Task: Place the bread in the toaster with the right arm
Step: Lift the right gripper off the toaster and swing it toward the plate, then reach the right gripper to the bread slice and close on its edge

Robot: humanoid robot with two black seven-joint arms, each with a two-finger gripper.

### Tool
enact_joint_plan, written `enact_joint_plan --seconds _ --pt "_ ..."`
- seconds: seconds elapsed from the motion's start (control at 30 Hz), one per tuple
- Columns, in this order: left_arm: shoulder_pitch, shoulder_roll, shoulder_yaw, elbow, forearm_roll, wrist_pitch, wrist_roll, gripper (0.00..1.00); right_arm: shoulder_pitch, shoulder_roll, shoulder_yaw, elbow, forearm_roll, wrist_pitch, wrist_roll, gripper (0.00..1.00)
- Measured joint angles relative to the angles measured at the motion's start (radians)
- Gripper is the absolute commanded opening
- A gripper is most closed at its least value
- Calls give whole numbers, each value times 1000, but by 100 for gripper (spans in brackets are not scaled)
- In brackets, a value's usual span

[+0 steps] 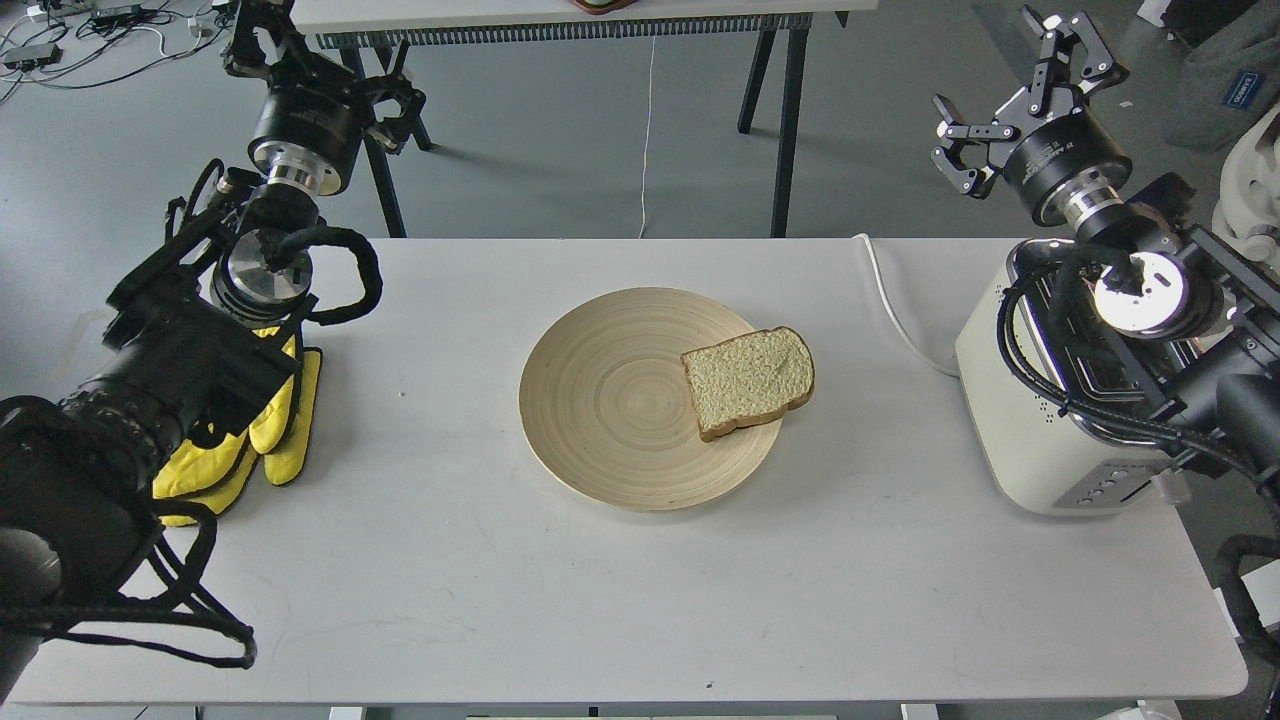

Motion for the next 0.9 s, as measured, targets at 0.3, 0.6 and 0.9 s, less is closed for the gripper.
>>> enact_joint_plan --seconds 0.3,0.6,0.9 --pt "0 -2 0 0 0 -3 -3 100 -12 -111 -179 223 -419 -147 0 98" --pt "0 -2 0 1 0 -3 -4 100 -41 -133 -450 251 -703 -319 8 97" --pt "0 -4 0 0 0 -3 -4 100 -71 -105 -613 217 -839 -416 12 96"
